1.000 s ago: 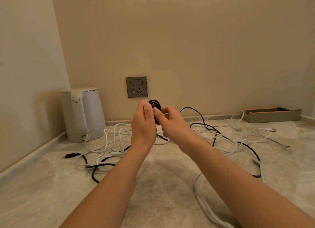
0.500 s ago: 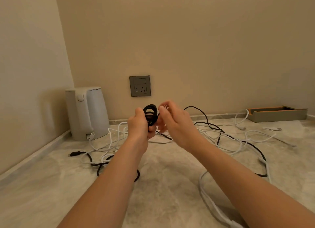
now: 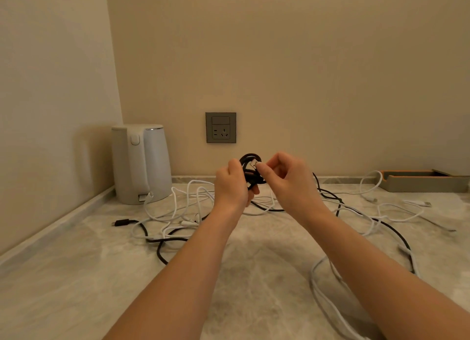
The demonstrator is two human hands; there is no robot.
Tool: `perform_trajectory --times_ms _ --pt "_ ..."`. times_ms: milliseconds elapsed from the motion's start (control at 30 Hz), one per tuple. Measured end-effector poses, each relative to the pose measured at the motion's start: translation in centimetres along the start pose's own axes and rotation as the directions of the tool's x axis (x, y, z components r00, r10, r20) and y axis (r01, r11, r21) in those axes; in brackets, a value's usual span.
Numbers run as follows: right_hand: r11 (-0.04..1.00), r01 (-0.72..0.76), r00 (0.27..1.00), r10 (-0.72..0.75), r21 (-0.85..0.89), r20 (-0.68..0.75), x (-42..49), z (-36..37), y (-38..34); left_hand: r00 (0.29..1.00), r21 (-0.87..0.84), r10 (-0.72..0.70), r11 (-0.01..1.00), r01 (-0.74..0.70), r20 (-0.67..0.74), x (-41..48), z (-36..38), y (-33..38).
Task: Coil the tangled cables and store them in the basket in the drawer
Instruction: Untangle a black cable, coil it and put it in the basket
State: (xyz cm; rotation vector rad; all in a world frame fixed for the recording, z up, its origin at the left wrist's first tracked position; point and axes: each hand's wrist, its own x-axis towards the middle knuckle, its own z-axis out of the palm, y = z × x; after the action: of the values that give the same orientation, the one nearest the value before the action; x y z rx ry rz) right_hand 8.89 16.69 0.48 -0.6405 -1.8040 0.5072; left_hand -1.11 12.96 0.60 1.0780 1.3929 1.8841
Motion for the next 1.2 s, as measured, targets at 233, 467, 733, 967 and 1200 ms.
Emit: perform_trajectory --times_ms 233,467,733,967,1200 --pt "0.995 0.089 0.996 -0.090 -0.047 -0.021 -0.2 0.0 -0.5 1.000 0.040 -0.029 0.999 0.029 -0.002 0.0 0.2 0.2" --pt "0.968 0.193 0.980 -0.185 -0.157 0.068 -0.4 0.6 -0.5 0.988 -0.049 -0.152 0.987 0.154 0.036 0.5 -0.1 -0.1" --pt "0.877 0.325 0.945 -0.291 -0.353 0.147 -0.4 0.6 0.0 0.952 -0.116 -0.276 0.950 0.291 0.129 0.6 -0.4 -0.2" --pt "0.995 -0.044 0.995 0.051 -0.087 0.080 0.5 -0.5 -0.2 0.974 0.028 -0.188 0.982 0.186 0.123 0.2 0.0 -0.3" --pt "0.946 -0.305 0.939 0.280 0.109 0.199 0.4 -1.2 -0.6 0.981 0.086 -0.127 0.990 0.115 0.149 0.2 -0.1 -0.4"
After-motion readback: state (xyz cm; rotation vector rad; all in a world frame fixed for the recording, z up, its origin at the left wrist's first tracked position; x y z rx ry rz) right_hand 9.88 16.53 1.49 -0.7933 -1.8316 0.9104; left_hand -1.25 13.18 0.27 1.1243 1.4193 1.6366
